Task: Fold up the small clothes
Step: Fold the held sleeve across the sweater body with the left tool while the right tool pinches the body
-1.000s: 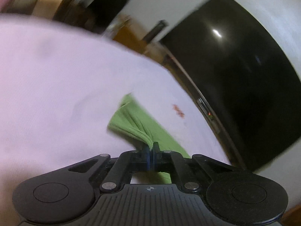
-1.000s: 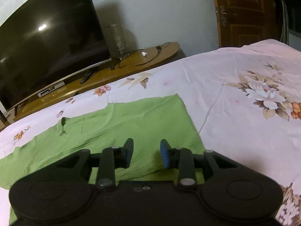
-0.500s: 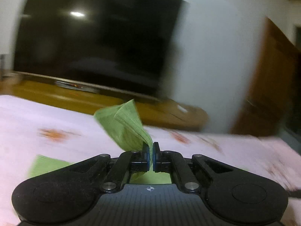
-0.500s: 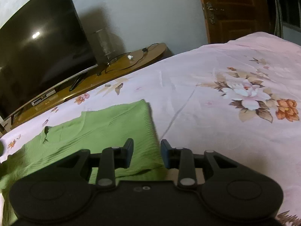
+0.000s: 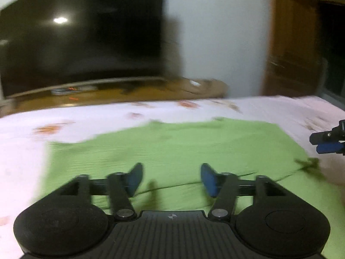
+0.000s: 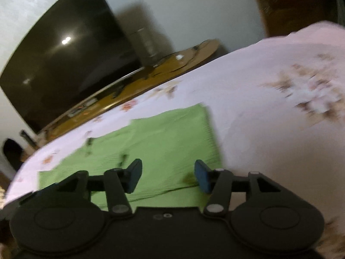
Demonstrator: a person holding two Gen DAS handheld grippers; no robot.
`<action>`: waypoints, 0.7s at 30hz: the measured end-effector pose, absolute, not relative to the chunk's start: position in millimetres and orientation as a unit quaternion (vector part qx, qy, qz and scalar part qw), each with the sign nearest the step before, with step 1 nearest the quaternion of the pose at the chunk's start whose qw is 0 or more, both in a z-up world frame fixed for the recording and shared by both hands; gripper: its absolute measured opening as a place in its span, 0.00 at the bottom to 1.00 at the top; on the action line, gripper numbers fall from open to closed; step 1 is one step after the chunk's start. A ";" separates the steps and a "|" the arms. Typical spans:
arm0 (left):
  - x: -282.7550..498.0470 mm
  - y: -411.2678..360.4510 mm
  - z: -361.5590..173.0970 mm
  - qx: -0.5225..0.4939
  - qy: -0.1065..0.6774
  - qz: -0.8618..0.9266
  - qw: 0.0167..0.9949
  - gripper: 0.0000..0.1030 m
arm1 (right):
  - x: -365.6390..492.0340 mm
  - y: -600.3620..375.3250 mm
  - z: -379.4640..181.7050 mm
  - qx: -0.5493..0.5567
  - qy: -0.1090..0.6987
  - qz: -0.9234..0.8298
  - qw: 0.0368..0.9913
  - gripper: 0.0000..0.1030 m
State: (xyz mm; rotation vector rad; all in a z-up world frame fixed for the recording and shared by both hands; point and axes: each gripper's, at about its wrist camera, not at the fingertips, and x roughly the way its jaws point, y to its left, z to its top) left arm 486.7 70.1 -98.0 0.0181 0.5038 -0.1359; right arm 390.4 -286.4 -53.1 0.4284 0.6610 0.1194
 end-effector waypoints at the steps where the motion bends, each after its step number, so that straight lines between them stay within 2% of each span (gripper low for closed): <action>1: 481.5 85.3 -99.8 0.013 0.253 -0.052 0.966 0.58 | 394.8 -276.1 -54.1 0.214 0.324 0.070 0.919 0.52; 7: 475.7 163.5 -119.5 -0.028 0.296 0.019 0.954 0.58 | 438.8 -211.1 -82.8 0.287 0.376 0.142 0.869 0.51; 10: 477.6 173.8 -129.2 -0.050 0.304 0.018 0.951 0.58 | 453.4 -200.2 -103.8 0.335 0.405 0.126 0.842 0.45; 13: 481.5 179.0 -135.8 -0.079 0.301 0.008 0.950 0.58 | 459.9 -193.7 -111.6 0.359 0.403 0.122 0.833 0.35; 15: 484.7 177.6 -139.4 -0.077 0.304 0.008 0.950 0.58 | 464.9 -186.8 -112.8 0.355 0.401 0.122 0.835 0.11; 16: 488.8 176.3 -143.1 -0.073 0.306 0.010 0.949 0.58 | 467.3 -182.1 -111.6 0.347 0.399 0.123 0.840 0.06; 21: 480.5 184.0 -149.7 -0.073 0.317 0.017 0.945 0.58 | 464.1 -170.0 -82.0 0.295 0.345 0.131 0.881 0.06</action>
